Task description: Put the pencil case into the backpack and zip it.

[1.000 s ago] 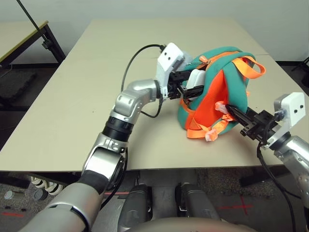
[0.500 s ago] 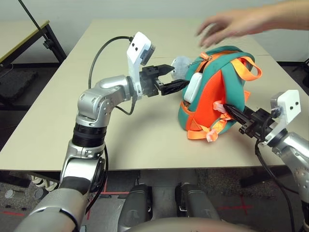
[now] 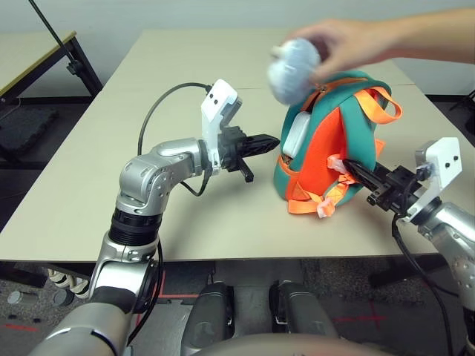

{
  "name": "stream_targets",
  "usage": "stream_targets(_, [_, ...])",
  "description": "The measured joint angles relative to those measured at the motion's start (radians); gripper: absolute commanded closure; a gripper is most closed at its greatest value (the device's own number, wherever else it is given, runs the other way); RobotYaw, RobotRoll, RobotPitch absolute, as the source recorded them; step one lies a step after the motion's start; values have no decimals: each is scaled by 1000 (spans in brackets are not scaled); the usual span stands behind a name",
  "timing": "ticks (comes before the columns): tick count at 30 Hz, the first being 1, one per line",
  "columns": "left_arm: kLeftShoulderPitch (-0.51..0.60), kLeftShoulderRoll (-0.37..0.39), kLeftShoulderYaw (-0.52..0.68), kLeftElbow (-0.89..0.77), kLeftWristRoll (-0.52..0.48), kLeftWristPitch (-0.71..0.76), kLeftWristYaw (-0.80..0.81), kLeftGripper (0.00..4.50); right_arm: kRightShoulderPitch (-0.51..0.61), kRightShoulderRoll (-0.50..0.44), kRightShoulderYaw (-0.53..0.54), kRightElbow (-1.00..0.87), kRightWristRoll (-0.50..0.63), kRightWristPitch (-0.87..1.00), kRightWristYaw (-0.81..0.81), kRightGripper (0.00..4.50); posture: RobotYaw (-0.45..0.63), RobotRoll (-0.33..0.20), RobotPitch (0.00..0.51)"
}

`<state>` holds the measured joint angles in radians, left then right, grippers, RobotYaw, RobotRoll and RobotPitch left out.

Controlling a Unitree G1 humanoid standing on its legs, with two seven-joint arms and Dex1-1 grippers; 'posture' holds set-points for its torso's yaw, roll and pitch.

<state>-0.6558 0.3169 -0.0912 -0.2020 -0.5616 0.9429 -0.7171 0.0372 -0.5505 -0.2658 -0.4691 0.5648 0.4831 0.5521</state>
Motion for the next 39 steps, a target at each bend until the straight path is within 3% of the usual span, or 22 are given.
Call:
stream_targets(30, [-5,-192,-116,260,175,-376,27,4500,28,8,-1,-19,-3,-5,-27,4045,-17,0,76])
stream_targets(39, [-5,-181,-110,290,196,-412,8,4500,15,5,-2,-11,-10,-9,-15,4045,-8,0,70])
